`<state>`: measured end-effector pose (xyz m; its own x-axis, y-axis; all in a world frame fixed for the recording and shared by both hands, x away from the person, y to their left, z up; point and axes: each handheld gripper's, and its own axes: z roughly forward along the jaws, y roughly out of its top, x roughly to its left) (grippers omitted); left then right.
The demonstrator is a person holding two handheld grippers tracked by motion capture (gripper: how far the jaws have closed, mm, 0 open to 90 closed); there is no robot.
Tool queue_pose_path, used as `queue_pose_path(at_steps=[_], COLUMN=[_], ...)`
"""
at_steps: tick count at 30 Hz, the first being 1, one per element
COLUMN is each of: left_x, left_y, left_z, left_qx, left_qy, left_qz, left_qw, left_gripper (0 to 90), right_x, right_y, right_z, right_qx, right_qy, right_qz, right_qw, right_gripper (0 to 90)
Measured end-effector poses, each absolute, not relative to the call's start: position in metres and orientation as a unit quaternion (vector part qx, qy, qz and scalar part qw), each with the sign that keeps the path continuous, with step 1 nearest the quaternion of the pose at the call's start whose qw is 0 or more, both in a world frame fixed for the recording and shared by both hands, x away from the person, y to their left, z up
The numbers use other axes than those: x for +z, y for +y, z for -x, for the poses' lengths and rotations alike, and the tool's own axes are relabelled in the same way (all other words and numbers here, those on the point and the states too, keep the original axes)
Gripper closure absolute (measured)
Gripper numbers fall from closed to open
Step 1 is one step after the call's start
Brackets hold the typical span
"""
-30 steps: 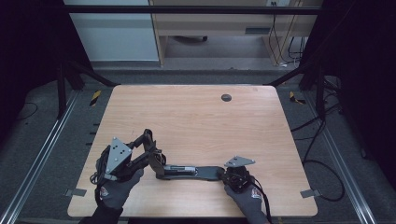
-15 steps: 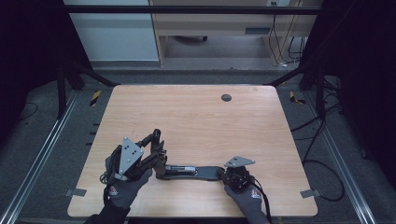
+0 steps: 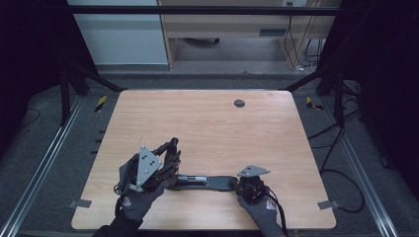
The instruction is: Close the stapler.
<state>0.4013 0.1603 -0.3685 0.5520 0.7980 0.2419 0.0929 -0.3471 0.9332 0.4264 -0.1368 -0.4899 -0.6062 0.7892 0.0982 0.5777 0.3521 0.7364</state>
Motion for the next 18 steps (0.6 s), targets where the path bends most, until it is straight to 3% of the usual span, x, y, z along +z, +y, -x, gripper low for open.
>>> queue_pose_path(at_steps=[18], left_x=[-0.372], left_y=[0.138], left_z=[-0.404], left_qx=[0.369], left_qy=[0.276], left_qz=[-0.753], left_qw=[0.469], left_gripper=[55.4], right_x=[-0.490], right_y=[-0.137], right_z=[-0.426], right_qx=[0.385], right_qy=[0.809], right_qz=[-0.422], right_qw=[0.139], right_gripper=[90.0])
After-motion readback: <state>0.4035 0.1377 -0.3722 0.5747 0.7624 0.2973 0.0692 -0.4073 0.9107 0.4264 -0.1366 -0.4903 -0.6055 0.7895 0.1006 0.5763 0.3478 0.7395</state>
